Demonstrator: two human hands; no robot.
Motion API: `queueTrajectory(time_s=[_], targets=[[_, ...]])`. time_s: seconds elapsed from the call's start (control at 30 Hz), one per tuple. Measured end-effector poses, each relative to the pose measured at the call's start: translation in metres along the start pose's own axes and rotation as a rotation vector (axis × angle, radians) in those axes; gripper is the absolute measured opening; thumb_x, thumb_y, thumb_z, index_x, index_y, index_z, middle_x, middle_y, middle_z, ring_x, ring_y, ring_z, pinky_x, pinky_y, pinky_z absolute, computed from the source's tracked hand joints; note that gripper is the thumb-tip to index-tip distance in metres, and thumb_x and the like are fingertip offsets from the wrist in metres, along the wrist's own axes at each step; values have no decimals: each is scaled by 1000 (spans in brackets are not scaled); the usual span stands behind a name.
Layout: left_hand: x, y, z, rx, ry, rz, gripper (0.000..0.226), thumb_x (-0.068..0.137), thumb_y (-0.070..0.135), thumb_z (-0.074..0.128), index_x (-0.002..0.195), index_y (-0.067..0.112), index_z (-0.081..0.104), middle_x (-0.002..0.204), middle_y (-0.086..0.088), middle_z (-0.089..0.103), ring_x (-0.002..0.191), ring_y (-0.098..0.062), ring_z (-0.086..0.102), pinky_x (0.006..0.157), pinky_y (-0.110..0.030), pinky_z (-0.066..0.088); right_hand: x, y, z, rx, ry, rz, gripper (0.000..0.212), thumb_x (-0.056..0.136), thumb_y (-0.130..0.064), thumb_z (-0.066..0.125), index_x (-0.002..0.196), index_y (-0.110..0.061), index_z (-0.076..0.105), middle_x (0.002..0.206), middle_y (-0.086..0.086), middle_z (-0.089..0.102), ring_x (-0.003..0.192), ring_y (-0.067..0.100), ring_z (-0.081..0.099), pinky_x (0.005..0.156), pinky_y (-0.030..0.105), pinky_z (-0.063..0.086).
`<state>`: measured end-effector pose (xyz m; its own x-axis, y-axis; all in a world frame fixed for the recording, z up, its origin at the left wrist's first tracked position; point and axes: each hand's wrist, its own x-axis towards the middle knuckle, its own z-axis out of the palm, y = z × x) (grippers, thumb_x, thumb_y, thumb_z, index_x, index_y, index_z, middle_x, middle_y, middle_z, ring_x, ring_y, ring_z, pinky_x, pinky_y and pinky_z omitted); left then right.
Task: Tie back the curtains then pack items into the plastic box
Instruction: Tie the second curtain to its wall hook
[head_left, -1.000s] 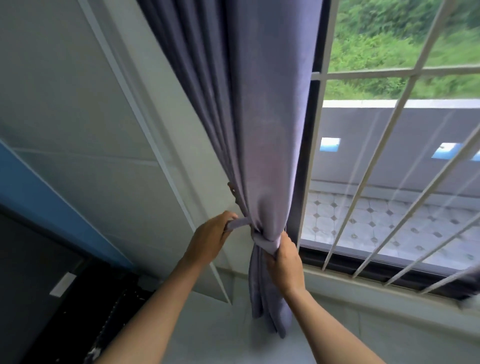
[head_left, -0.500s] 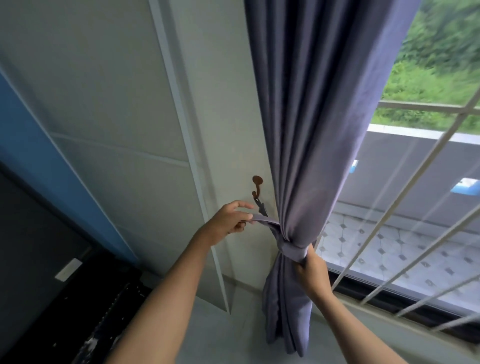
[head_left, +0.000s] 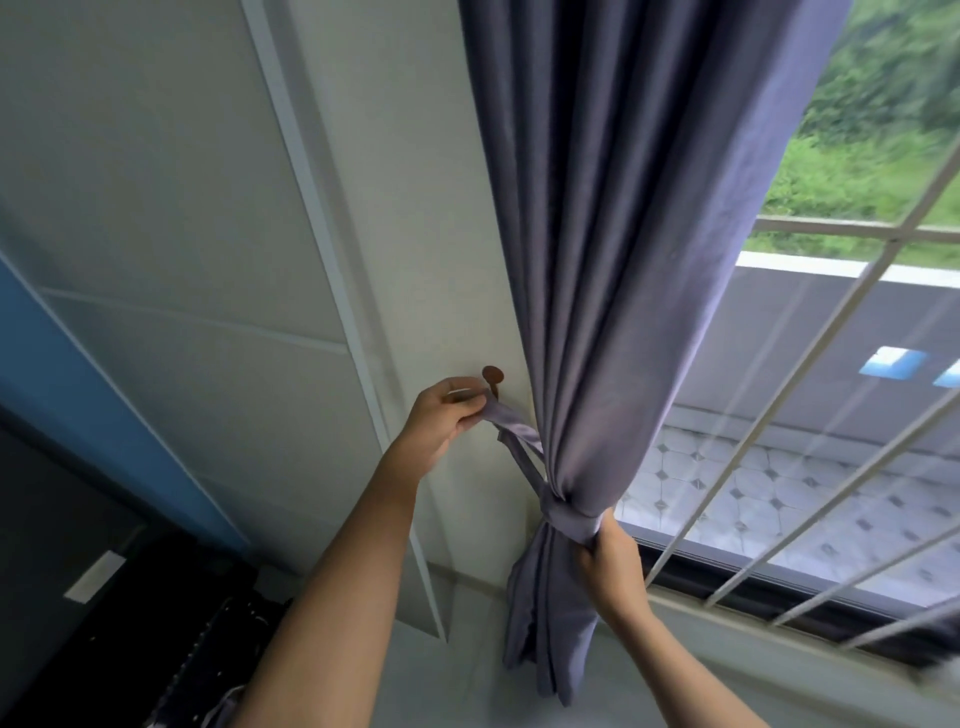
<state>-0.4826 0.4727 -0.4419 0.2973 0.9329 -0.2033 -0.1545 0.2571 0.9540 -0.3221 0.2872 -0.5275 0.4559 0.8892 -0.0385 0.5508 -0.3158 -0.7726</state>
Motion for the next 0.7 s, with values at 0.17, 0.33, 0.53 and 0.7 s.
queueTrajectory(time_s=[0.17, 0.33, 0.53, 0.7], targets=[[6, -3, 9, 130, 166, 129, 34, 76, -5, 73, 104, 8, 59, 89, -9, 58, 82, -18, 63, 74, -27, 59, -4, -5, 2, 26, 7, -5, 29, 83, 2, 47, 107, -12, 54, 78, -6, 55, 69, 30, 37, 54, 12, 38], [11, -11, 14, 406, 320, 283, 25, 73, 8, 78, 88, 18, 61, 85, -3, 68, 73, -14, 62, 66, -19, 49, -3, -3, 2, 10, 20, 1, 30, 82, 1, 47, 105, -15, 54, 79, -5, 58, 67, 29, 38, 55, 14, 40], [10, -22, 9, 412, 343, 258, 14, 82, 18, 74, 94, 13, 71, 79, -1, 66, 76, -16, 61, 68, -25, 51, -3, -2, 4, 1, 21, 12, 29, 81, 1, 46, 104, -14, 53, 78, 1, 61, 66, 31, 37, 50, 15, 35], [8, -27, 12, 417, 330, 221, 26, 94, 18, 58, 113, 4, 69, 105, -13, 70, 87, -20, 61, 74, -27, 52, -1, -1, 8, 4, 24, 21, 33, 82, 0, 48, 111, -16, 53, 84, 3, 65, 69, 35, 42, 51, 17, 34]])
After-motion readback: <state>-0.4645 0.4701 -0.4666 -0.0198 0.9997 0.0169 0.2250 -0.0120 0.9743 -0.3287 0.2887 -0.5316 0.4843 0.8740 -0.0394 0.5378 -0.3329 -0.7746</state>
